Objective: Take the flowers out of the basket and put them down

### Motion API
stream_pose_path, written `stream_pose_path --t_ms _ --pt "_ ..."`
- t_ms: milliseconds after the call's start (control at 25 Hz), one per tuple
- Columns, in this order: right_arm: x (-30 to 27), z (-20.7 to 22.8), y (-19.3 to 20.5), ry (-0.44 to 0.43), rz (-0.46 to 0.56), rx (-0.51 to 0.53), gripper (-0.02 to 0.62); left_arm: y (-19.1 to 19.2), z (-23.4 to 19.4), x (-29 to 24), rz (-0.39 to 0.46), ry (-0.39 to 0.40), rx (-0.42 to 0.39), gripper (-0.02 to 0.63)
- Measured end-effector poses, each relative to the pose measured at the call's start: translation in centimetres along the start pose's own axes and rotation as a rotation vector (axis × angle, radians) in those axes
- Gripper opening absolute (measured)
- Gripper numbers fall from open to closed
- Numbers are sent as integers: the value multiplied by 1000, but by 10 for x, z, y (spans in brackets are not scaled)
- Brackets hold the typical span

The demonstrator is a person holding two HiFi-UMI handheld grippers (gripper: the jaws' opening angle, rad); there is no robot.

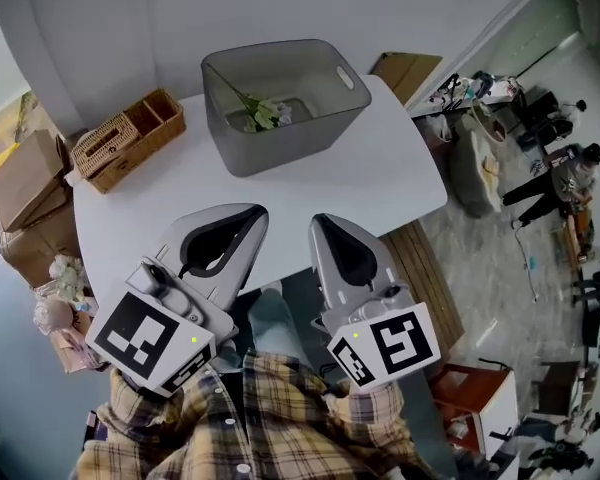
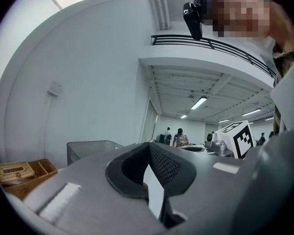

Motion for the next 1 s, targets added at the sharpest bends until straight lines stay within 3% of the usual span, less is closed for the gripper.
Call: stream_pose_path --t_ms 560,1000 --pt "-98 124 -48 -205 -12 93 5 -44 -59 -108 40 -225 63 12" --pt "-156 195 -62 -351 -5 171 5 -47 -77 -168 63 -390 109 12"
Point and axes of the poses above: the fingertips, and each gripper's own axes: x backward along the fingers, z to its right, y out of its underside, the point moved 9 cm from there along x, backward along the fingers, and after that the axes turned 13 degrees about -z, right-handed, at the moved point
